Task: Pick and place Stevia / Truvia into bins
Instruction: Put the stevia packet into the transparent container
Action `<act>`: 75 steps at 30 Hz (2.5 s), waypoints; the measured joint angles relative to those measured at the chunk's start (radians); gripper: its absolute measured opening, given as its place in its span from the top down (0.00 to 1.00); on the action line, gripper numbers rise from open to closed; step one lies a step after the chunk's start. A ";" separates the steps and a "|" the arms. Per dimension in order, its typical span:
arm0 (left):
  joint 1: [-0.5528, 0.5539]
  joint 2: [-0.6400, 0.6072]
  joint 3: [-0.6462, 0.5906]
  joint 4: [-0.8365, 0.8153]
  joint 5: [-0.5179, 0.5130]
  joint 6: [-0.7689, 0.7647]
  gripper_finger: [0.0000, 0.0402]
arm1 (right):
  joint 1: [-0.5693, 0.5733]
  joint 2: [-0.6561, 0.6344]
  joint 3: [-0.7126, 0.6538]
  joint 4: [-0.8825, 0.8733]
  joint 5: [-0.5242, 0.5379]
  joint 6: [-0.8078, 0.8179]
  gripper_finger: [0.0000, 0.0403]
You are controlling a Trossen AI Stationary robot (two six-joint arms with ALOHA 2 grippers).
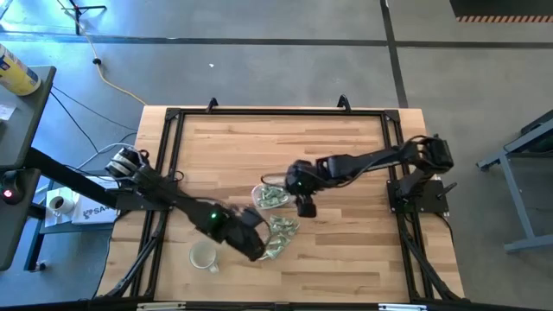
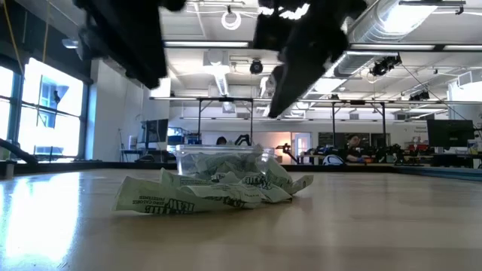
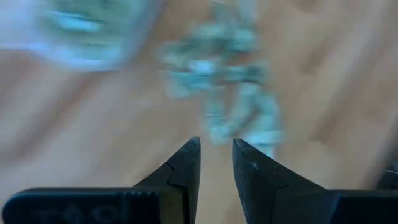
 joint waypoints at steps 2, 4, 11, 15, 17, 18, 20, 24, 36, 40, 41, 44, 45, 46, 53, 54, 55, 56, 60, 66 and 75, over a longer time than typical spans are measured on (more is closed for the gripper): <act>0.036 0.000 -0.087 0.216 0.083 0.037 0.68 | 0.035 -0.024 -0.006 -0.079 0.052 -0.004 0.40; 0.070 0.000 -0.155 0.375 0.113 -0.003 0.66 | 0.074 -0.050 -0.034 -0.143 0.111 0.010 0.37; 0.148 0.000 -0.205 0.451 0.113 0.050 0.46 | 0.184 -0.120 -0.193 -0.134 0.215 0.226 0.36; 0.143 0.017 -0.203 0.567 0.121 0.421 0.37 | 0.219 -0.136 -0.255 -0.117 0.220 0.328 0.36; 0.134 0.036 -0.203 0.584 0.134 0.574 0.36 | 0.233 -0.136 -0.271 -0.120 0.219 0.359 0.36; 0.134 0.047 -0.203 0.590 0.145 0.628 0.36 | 0.239 -0.136 -0.274 -0.121 0.219 0.371 0.36; 0.133 0.072 -0.203 0.570 0.152 0.689 0.39 | 0.250 -0.136 -0.275 -0.120 0.224 0.393 0.36; 0.137 0.115 -0.203 0.572 0.139 0.766 0.46 | 0.269 -0.136 -0.276 -0.111 0.276 0.418 0.36; 0.204 0.182 -0.205 0.565 0.121 0.771 0.58 | 0.274 -0.136 -0.276 -0.109 0.349 0.424 0.36; 0.215 0.190 -0.204 0.564 0.158 0.769 0.65 | 0.274 -0.136 -0.276 -0.114 0.367 0.419 0.36; 0.215 0.191 -0.204 0.564 0.168 0.769 0.67 | 0.274 -0.136 -0.276 -0.114 0.368 0.412 0.36; 0.205 0.199 -0.203 0.555 0.174 0.767 0.74 | 0.271 -0.136 -0.276 -0.116 0.370 0.393 0.36; 0.205 0.200 -0.203 0.547 0.175 0.765 0.76 | 0.271 -0.136 -0.276 -0.117 0.375 0.386 0.36; 0.205 0.199 -0.202 0.536 0.180 0.764 0.79 | 0.271 -0.136 -0.276 -0.117 0.383 0.379 0.36; 0.198 0.199 -0.048 0.152 0.225 0.704 0.95 | 0.271 -0.136 -0.276 -0.117 0.395 0.371 0.36; 0.199 0.195 -0.013 0.100 0.224 0.693 0.94 | 0.271 -0.136 -0.276 -0.117 0.396 0.371 0.36; 0.199 0.187 0.021 0.058 0.224 0.691 0.94 | 0.271 -0.136 -0.276 -0.117 0.399 0.371 0.36; 0.200 0.176 0.054 0.023 0.221 0.694 0.93 | 0.271 -0.136 -0.276 -0.116 0.402 0.371 0.36; 0.215 0.124 0.151 -0.021 0.116 0.770 0.95 | 0.271 -0.136 -0.275 -0.094 0.407 0.371 0.36; 0.405 0.061 0.094 0.031 0.061 0.879 0.95 | 0.271 -0.136 -0.276 -0.089 0.398 0.392 0.37; 0.557 0.050 -0.124 0.528 0.383 0.867 0.94 | 0.287 -0.136 -0.276 -0.102 0.410 0.401 0.37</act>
